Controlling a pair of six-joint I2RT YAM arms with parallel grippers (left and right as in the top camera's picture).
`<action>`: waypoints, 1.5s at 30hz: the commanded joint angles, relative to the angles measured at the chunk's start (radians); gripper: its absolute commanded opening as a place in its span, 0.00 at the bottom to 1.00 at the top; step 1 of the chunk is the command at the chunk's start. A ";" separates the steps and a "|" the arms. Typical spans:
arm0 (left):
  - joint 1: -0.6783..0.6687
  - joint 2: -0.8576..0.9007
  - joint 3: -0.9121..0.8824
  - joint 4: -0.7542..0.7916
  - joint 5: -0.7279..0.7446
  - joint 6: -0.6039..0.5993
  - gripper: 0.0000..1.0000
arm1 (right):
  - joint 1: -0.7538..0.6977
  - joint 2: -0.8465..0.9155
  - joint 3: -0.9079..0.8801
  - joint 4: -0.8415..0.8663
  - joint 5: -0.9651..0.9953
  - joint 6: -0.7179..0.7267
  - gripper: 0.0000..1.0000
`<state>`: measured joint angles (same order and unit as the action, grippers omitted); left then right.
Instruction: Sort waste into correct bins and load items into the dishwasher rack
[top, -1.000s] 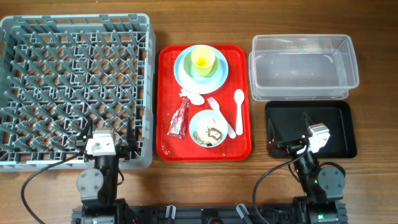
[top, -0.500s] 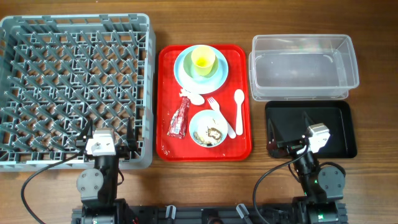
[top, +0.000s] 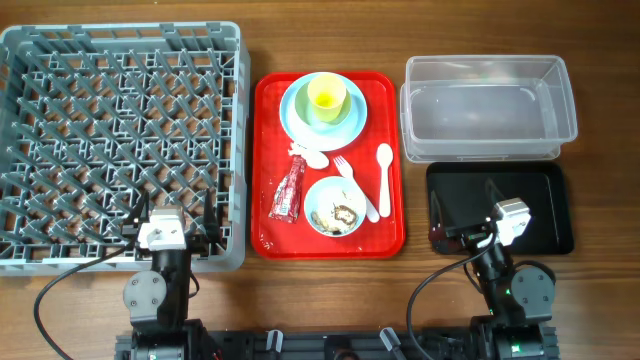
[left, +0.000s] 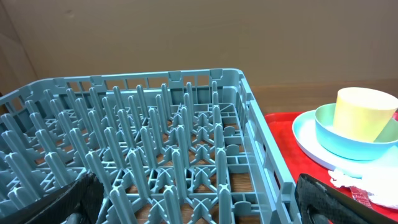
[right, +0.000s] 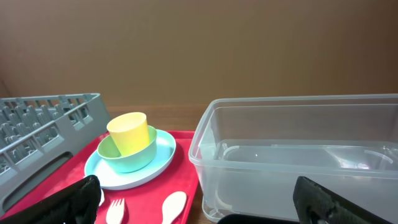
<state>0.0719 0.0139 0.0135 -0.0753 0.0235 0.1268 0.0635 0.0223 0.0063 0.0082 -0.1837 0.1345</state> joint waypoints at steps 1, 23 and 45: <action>-0.005 -0.006 -0.008 0.000 -0.006 0.012 1.00 | -0.002 0.007 -0.001 0.030 -0.023 0.082 0.99; -0.005 -0.006 -0.008 0.000 -0.006 0.012 1.00 | -0.002 0.534 0.792 -0.536 -0.117 0.012 1.00; -0.005 -0.006 -0.008 0.000 -0.006 0.012 1.00 | 0.520 1.070 1.170 -0.849 0.029 -0.018 1.00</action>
<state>0.0719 0.0139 0.0132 -0.0750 0.0235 0.1268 0.4450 1.0187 1.1549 -0.8806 -0.2626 0.0853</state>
